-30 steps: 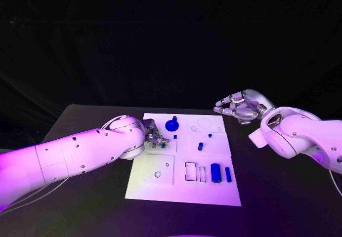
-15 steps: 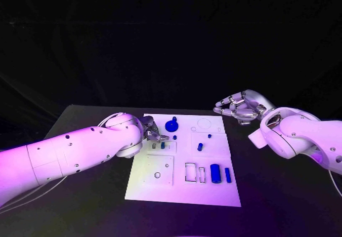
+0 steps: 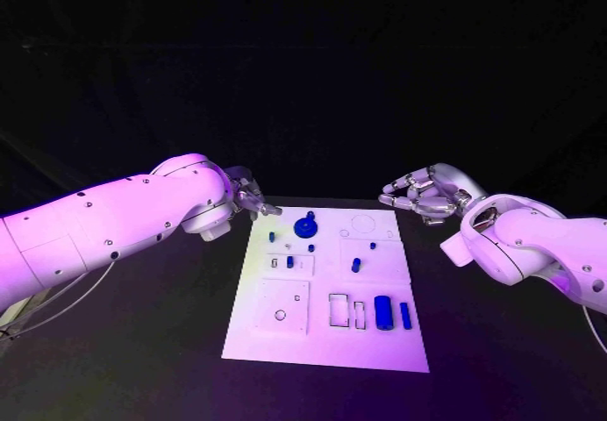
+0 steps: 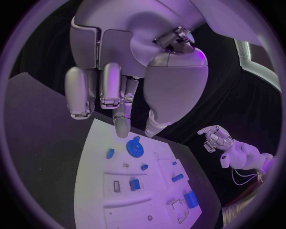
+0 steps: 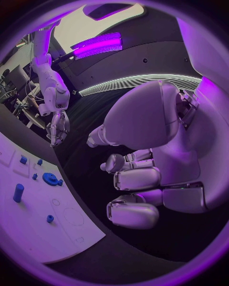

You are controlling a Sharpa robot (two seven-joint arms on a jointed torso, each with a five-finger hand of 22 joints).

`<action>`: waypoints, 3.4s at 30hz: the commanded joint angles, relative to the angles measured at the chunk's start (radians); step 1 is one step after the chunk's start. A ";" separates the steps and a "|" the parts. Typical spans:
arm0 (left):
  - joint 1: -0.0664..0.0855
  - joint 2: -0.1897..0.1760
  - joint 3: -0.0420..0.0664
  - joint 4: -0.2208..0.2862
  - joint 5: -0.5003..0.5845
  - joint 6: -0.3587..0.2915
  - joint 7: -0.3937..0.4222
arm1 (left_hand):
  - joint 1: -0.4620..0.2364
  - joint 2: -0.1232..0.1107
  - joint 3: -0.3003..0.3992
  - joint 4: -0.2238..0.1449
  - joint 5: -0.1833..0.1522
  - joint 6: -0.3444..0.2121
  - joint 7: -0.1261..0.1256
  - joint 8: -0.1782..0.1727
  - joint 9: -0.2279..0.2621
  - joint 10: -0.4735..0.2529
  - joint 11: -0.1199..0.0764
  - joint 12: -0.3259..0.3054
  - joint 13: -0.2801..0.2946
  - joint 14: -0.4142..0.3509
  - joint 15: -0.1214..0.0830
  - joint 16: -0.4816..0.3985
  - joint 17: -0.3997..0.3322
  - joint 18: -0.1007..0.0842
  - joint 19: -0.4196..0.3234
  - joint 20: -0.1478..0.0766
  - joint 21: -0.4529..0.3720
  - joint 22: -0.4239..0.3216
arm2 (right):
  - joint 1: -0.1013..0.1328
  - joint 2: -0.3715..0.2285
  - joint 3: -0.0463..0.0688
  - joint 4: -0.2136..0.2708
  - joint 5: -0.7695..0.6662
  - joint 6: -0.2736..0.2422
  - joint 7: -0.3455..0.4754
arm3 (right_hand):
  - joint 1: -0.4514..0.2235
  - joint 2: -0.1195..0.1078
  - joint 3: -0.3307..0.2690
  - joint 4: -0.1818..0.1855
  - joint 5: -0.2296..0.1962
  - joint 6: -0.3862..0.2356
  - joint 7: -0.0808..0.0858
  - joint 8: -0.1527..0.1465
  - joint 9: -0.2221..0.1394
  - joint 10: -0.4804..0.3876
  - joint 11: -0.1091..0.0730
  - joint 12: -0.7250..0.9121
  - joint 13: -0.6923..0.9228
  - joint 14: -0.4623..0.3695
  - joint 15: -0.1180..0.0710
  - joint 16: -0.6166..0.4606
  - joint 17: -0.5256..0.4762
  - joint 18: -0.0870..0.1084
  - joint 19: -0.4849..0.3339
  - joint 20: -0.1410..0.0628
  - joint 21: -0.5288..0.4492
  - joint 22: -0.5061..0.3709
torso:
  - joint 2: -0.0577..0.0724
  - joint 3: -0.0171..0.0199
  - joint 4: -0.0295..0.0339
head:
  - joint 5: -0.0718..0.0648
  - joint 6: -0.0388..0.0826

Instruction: Assemble the parts on the task board

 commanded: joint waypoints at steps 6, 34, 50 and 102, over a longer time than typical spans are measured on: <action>0.012 0.075 -0.014 -0.134 -0.015 0.163 0.023 | 0.000 0.018 -0.012 0.001 -0.001 0.012 -0.001 -0.013 -0.013 0.013 -0.002 0.004 -0.004 0.086 0.005 0.001 0.210 -0.015 0.007 0.008 0.014 0.072 | -0.004 0.007 -0.001 -0.004 -0.020 0.005 0.008 | 0.000 0.003 -0.009 0.001 -0.002 0.004 0.005 0.004 -0.001 -0.005 0.002 -0.003 -0.002 0.027 -0.007 -0.007 -0.002 0.014 -0.002 -0.003 -0.007 0.078 | 0.005 -0.0042 0.0000 | 0.002 0.003; -0.011 0.226 -0.041 -0.342 -0.091 0.239 -0.003 | -0.054 0.063 -0.064 0.001 0.000 0.058 -0.014 -0.024 -0.054 0.040 -0.013 0.075 0.032 0.086 -0.006 0.003 0.212 0.022 -0.091 -0.012 -0.060 -0.073 | -0.010 0.021 -0.001 -0.003 -0.019 0.008 0.007 | -0.002 0.011 -0.013 0.006 0.009 0.003 0.005 0.006 -0.002 -0.004 0.002 -0.002 -0.001 0.027 -0.008 -0.008 -0.002 0.014 -0.002 -0.003 -0.009 0.078 | 0.019 -0.0103 -0.0059 | 0.008 0.005; -0.011 0.240 -0.041 -0.367 -0.124 0.258 -0.008 | -0.048 0.065 -0.064 0.000 0.000 0.065 -0.017 -0.022 -0.057 0.044 -0.016 0.090 0.046 0.088 -0.009 0.006 0.217 0.019 -0.075 -0.017 -0.064 -0.069 | -0.010 0.019 -0.001 0.000 -0.019 0.009 0.005 | -0.002 0.011 -0.013 0.006 0.009 0.003 0.005 0.006 -0.002 -0.004 0.002 -0.002 -0.001 0.027 -0.008 -0.008 -0.002 0.014 -0.002 -0.003 -0.009 0.078 | 0.017 -0.0107 -0.0055 | 0.009 -0.001; -0.019 0.256 -0.043 -0.367 -0.135 0.288 -0.009 | 0.056 0.094 0.012 -0.006 0.002 0.101 -0.039 -0.005 -0.062 0.071 -0.036 0.125 0.079 0.093 -0.026 0.016 0.229 0.010 -0.031 -0.030 -0.061 -0.046 | -0.010 0.023 -0.001 -0.003 -0.019 0.011 0.006 | -0.004 0.017 -0.017 0.010 0.015 0.003 0.005 0.007 -0.002 -0.002 0.002 0.000 0.000 0.027 -0.008 -0.008 -0.002 0.014 -0.001 -0.004 -0.009 0.079 | 0.017 -0.0112 -0.0055 | 0.016 -0.004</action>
